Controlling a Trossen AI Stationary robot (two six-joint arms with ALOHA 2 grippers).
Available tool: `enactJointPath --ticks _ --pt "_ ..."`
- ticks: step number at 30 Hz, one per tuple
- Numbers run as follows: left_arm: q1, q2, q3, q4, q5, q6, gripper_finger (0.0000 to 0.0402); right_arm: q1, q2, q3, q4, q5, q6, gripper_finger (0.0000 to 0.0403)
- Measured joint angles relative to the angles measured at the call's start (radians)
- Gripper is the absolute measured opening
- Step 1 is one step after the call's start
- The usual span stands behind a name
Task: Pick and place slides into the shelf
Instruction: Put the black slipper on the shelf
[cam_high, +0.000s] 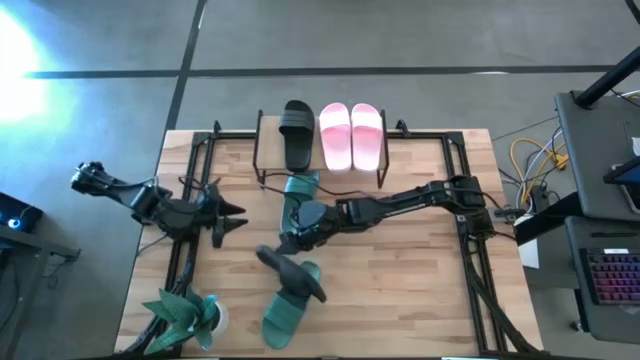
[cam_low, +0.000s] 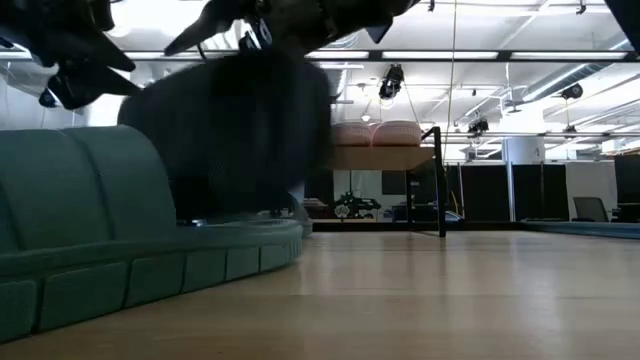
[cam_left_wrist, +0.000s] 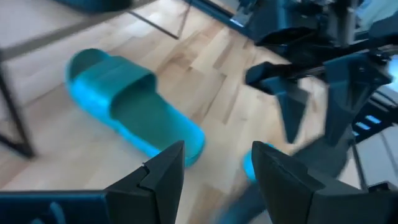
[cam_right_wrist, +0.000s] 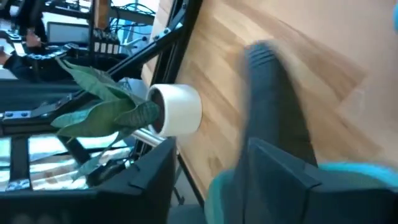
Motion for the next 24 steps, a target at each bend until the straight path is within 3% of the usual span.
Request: enactJointPath --ticks 4,9,15,19,24 --pt "0.0 0.051 -0.033 0.138 0.059 0.046 0.0173 -0.006 0.019 0.007 -0.01 0.038 -0.008 0.0221" --pt "0.0 0.151 -0.049 0.235 0.063 0.11 0.0173 0.005 -0.011 0.028 -0.103 0.13 -0.028 0.0224" --pt "0.0 0.235 -0.043 0.273 0.067 0.173 0.0173 0.081 -0.087 0.142 -0.53 0.332 -0.063 0.0211" --pt "0.004 0.28 -0.044 0.355 0.084 0.263 0.0173 0.171 -0.106 0.274 -0.864 0.48 0.028 0.0208" --pt "0.059 0.351 -0.042 0.453 0.154 0.363 0.0173 0.277 -0.071 0.32 -1.0 0.402 0.251 0.0208"
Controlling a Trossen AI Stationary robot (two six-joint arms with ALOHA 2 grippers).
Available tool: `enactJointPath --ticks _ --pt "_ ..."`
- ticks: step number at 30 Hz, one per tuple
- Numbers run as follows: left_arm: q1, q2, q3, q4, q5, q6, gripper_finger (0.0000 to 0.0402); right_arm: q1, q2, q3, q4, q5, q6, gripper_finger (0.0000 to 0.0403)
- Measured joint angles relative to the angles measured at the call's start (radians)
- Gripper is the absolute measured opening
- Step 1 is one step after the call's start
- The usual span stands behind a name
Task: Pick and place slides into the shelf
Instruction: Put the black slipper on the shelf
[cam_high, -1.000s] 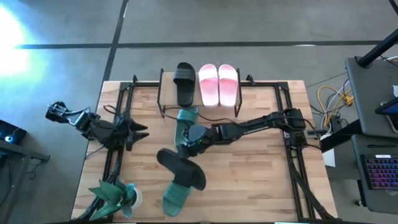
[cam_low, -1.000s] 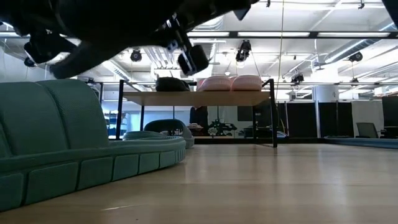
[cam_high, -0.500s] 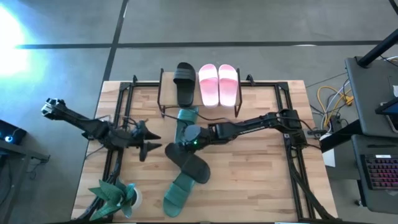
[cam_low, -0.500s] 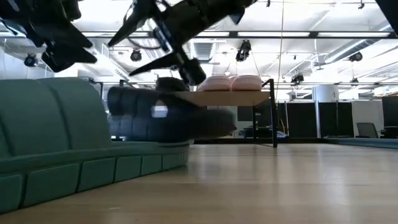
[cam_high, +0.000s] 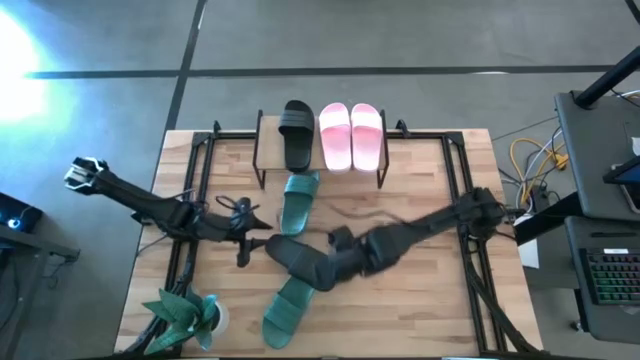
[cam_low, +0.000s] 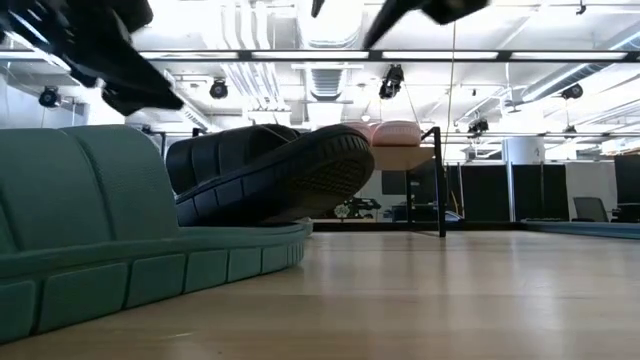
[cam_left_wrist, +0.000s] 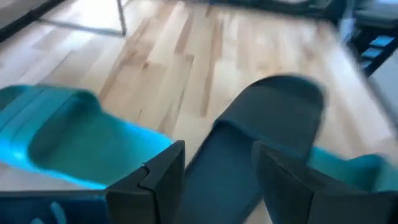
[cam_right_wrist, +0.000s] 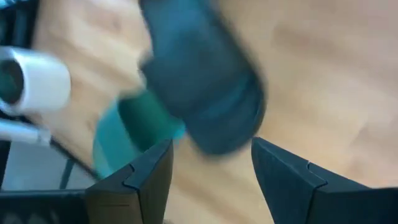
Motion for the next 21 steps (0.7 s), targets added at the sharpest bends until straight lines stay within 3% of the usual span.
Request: enactJointPath --ticks 4,10,13,21 --pt "0.1 0.084 -0.001 0.026 0.105 0.05 0.0173 0.053 0.046 -0.014 0.054 -0.037 0.124 0.0207" --pt "0.209 0.19 -0.001 0.085 0.289 0.115 0.0173 0.055 0.101 -0.083 0.352 0.002 0.171 0.0207" --pt "0.224 0.233 -0.002 0.082 0.303 0.149 0.0173 0.037 0.129 -0.099 0.451 0.009 0.167 0.0208" --pt "0.227 0.309 -0.01 0.084 0.326 0.149 0.0173 -0.007 0.167 -0.121 0.434 0.147 0.159 0.0208"
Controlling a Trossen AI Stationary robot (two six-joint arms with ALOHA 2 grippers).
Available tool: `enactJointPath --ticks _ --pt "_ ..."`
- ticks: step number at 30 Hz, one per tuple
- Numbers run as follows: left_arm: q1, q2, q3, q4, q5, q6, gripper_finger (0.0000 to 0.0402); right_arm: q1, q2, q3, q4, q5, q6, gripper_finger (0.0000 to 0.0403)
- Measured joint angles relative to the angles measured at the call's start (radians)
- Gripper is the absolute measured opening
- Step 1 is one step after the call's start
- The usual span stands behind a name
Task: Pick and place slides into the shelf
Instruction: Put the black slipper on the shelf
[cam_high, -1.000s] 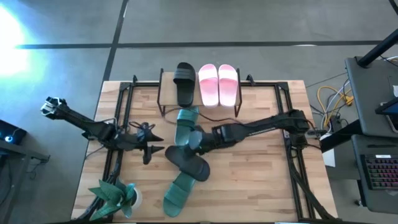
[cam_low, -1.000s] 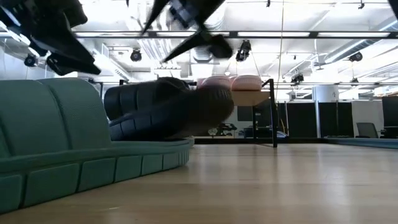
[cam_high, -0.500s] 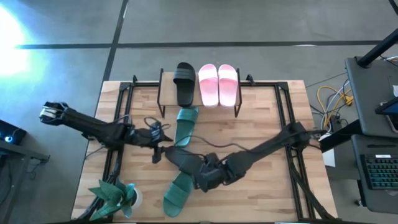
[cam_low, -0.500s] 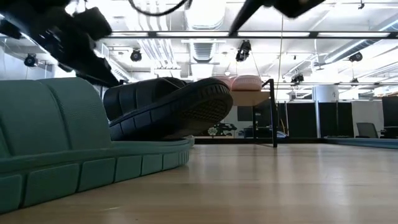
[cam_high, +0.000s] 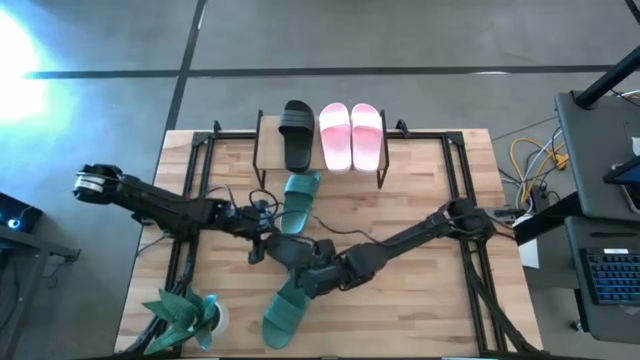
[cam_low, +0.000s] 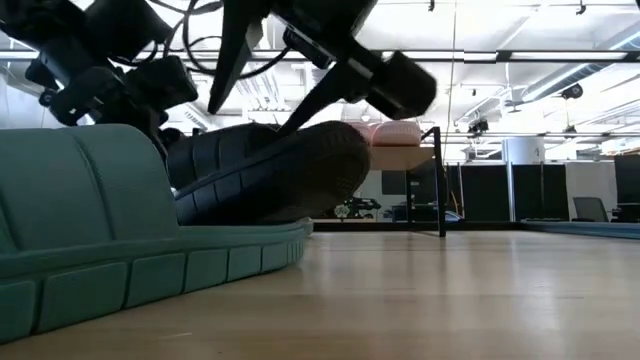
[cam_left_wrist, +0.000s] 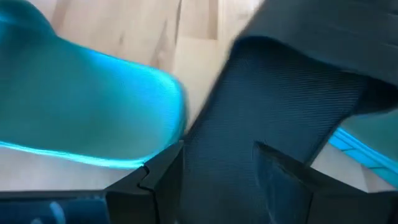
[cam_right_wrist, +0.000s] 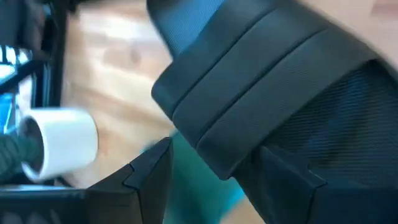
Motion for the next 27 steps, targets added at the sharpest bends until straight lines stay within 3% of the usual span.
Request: enactJointPath --ticks 10,14,21,27 --pt "-0.005 0.027 0.0 0.067 0.139 -0.091 0.0173 -0.094 -0.025 -0.002 -0.11 0.159 -0.115 0.0208" --pt "-0.011 0.016 -0.001 0.14 0.16 -0.135 0.0173 -0.152 -0.03 -0.002 -0.065 0.196 -0.217 0.0208" --pt "-0.011 -0.068 0.004 0.089 0.145 -0.114 0.0173 -0.193 -0.045 -0.002 0.003 0.025 -0.33 0.0208" --pt "-0.011 -0.199 -0.011 -0.19 -0.049 0.045 0.0173 -0.137 -0.05 -0.002 -0.009 -0.029 -0.285 0.0208"
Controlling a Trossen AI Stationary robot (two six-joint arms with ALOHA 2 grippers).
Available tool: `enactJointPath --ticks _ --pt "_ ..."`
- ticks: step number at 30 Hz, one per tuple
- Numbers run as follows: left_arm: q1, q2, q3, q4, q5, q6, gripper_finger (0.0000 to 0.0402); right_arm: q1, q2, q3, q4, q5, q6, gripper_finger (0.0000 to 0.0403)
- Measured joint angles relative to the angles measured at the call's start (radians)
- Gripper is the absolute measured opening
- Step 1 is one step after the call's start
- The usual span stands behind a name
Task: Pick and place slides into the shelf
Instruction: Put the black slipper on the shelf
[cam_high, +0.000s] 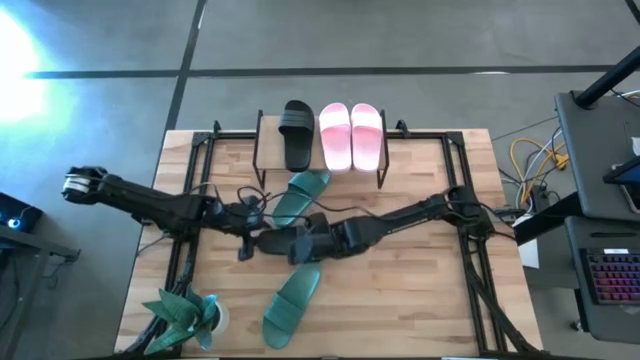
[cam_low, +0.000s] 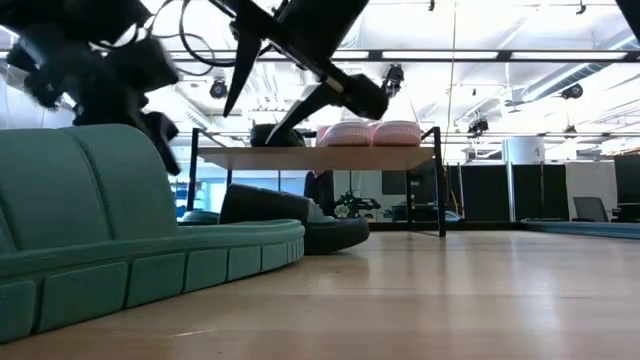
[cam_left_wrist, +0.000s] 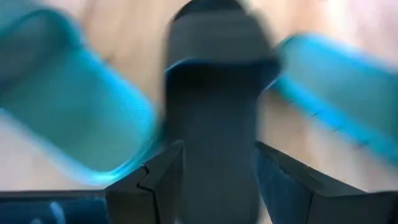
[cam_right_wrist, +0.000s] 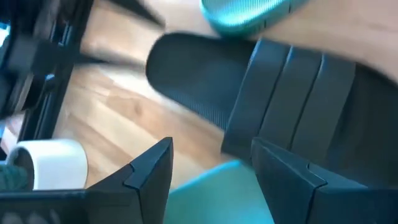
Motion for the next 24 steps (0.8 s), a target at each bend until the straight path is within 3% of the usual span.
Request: enactJointPath --ticks 3,13,17,24 --pt "0.011 -0.031 -0.031 -0.044 -0.048 0.067 0.0173 0.026 0.0 0.0 0.001 0.0 0.029 0.0208" --pt "0.036 0.045 -0.115 0.029 -0.021 0.057 0.0173 0.079 0.0 -0.006 -0.008 -0.018 0.108 0.0208" --pt "0.037 0.12 -0.129 0.162 0.062 0.05 0.0173 0.078 0.0 -0.008 -0.009 -0.013 0.108 0.0208" --pt "0.029 0.224 -0.124 0.312 0.253 -0.127 0.0173 0.078 0.0 -0.009 -0.043 -0.014 0.107 0.0208"
